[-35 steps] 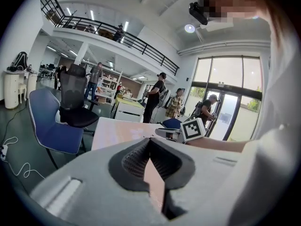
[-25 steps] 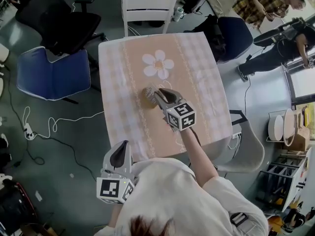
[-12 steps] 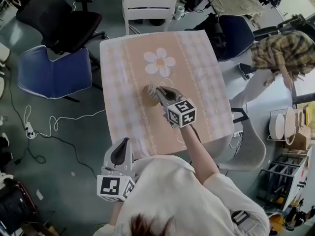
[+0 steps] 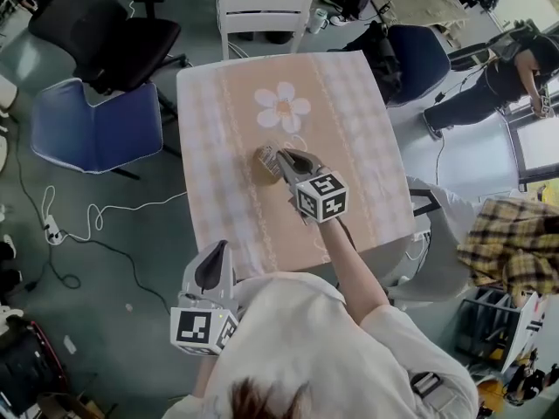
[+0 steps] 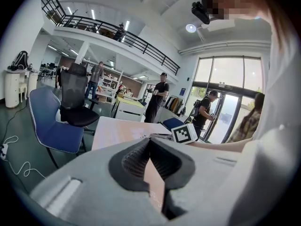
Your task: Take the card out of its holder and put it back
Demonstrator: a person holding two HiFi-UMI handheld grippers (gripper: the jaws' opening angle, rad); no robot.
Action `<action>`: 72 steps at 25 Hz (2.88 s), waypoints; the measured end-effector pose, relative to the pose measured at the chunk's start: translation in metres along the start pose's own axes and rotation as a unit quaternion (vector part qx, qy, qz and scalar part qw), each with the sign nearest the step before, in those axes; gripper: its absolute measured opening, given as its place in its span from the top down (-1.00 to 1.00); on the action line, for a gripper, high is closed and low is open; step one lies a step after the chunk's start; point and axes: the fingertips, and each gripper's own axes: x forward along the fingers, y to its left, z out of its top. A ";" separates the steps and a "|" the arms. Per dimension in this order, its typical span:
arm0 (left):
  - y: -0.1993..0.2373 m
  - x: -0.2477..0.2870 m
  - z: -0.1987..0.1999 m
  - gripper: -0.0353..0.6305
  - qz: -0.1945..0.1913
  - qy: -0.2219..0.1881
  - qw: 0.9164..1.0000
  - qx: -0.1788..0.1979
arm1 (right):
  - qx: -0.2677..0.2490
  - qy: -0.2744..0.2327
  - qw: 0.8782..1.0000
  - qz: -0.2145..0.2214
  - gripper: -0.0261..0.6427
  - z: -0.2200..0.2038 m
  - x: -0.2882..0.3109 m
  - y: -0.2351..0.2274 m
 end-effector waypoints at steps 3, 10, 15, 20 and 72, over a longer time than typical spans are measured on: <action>0.001 -0.001 -0.004 0.89 -0.002 0.006 1.000 0.007 | 0.005 -0.001 1.000 -0.001 0.88 0.001 -0.001 0.000; 0.000 -0.001 0.005 0.89 0.000 -0.013 1.000 -0.008 | 0.005 -0.008 1.000 -0.007 0.88 0.007 -0.004 -0.001; -0.001 -0.003 0.003 0.89 -0.002 -0.009 1.000 -0.002 | 0.004 -0.013 1.000 -0.009 0.88 0.012 -0.007 0.000; 0.000 -0.006 0.003 0.89 -0.003 -0.012 1.000 -0.002 | 0.003 -0.017 1.000 -0.013 0.88 0.017 -0.011 0.001; -0.021 -0.023 0.001 0.89 -0.057 -0.027 0.998 0.031 | -0.032 -0.211 0.976 -0.043 0.88 0.115 -0.185 0.081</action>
